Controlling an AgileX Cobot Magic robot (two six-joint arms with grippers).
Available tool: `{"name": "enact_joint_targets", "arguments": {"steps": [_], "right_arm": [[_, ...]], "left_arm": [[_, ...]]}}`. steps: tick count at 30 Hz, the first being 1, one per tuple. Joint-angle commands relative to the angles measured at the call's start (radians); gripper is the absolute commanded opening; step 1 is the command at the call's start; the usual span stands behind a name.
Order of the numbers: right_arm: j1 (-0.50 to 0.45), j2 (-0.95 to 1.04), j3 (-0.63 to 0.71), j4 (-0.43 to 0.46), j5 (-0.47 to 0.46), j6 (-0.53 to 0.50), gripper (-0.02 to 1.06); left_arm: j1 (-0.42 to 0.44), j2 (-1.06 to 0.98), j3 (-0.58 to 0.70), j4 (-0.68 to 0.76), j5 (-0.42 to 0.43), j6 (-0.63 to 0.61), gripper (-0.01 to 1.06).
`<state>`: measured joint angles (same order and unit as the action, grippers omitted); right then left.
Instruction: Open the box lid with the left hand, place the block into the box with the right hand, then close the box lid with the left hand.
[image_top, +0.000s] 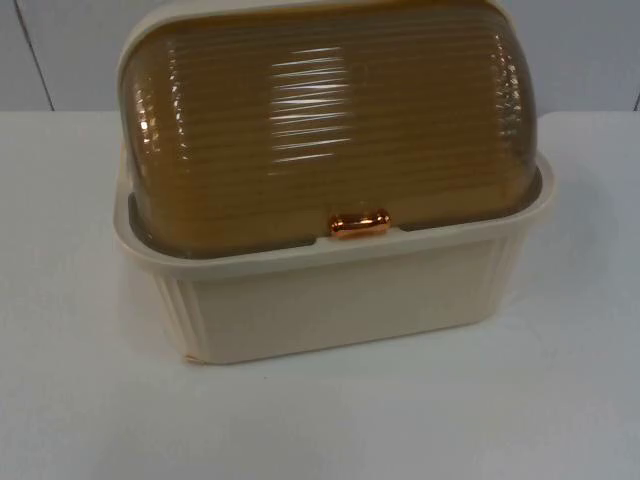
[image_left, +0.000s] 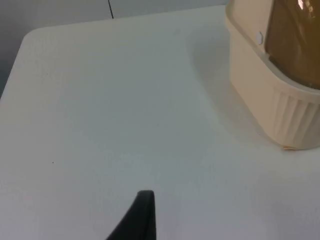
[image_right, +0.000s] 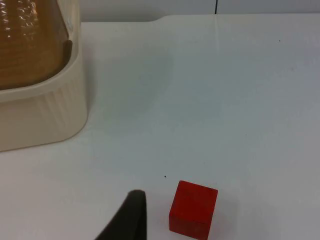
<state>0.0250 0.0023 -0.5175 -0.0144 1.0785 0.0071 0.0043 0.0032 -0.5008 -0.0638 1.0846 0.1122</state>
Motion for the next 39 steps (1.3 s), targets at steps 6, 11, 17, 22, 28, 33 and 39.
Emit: {"name": "enact_joint_targets", "arguments": {"steps": [6, 11, 17, 22, 28, 33, 39], "right_arm": [[-0.001, -0.002, 0.003, -0.003, 0.000, 0.004, 1.04], [-0.001, -0.002, 0.003, -0.003, 0.000, 0.004, 1.04], [-0.001, -0.002, 0.003, -0.006, 0.000, 0.009, 1.04], [-0.001, -0.002, 0.000, -0.006, 0.000, 0.019, 1.04], [-0.001, 0.034, -0.085, -0.011, 0.017, 0.052, 1.04], [-0.001, 0.167, -0.213, -0.047, -0.004, 0.056, 1.04], [-0.001, 0.308, -0.308, -0.189, -0.122, 0.084, 1.04]], "left_arm": [[-0.006, -0.003, 0.005, 0.016, -0.007, -0.010, 1.02], [-0.006, -0.003, 0.005, 0.016, -0.007, -0.010, 1.02], [-0.006, -0.003, 0.005, 0.015, -0.007, -0.012, 1.02], [-0.006, -0.003, 0.005, 0.015, -0.011, -0.018, 1.02], [-0.006, 0.012, -0.060, 0.028, -0.031, -0.066, 1.02], [-0.006, 0.116, -0.137, 0.095, -0.084, -0.066, 1.02], [-0.006, 0.237, -0.212, 0.124, -0.269, -0.076, 1.02]]}}
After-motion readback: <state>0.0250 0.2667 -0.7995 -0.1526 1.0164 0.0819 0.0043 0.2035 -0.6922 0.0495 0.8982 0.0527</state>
